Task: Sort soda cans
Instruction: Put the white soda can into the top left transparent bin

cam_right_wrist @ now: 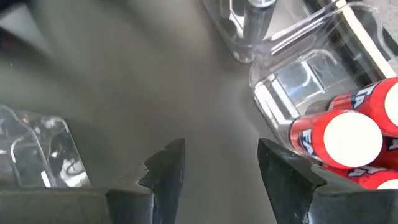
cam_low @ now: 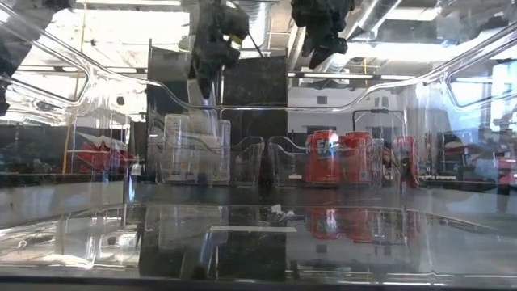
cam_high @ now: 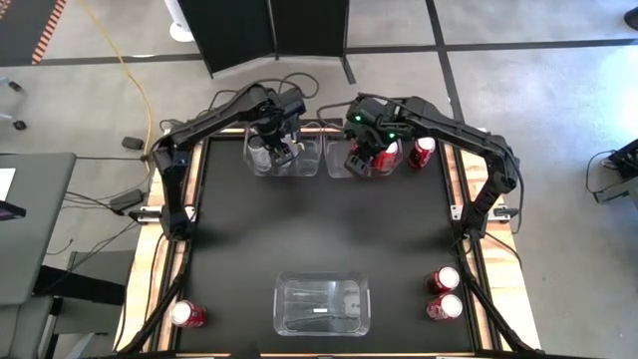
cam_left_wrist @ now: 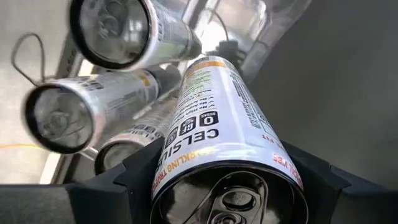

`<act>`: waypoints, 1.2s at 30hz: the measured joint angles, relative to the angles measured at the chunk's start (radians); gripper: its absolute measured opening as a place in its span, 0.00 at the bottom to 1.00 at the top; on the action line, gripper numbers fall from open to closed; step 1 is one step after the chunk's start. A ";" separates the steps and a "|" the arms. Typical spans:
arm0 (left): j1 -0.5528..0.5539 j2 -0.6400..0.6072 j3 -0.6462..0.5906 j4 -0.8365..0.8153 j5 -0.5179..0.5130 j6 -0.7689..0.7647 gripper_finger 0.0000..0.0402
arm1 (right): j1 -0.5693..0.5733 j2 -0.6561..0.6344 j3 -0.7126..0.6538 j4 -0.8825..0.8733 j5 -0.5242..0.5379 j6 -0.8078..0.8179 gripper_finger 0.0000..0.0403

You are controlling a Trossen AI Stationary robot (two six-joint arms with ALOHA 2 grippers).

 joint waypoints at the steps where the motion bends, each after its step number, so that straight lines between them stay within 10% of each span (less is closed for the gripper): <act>1: 0.003 0.009 0.000 0.006 -0.002 0.001 0.63 | 0.000 0.000 0.000 0.010 0.000 0.006 0.54; 22: 0.019 0.170 -0.001 0.046 0.015 0.053 0.64 | 0.022 -0.006 0.000 0.019 -0.001 0.024 0.54; 36: 0.033 0.159 0.000 0.042 0.011 0.031 0.88 | 0.026 -0.006 0.000 0.020 -0.001 0.017 0.54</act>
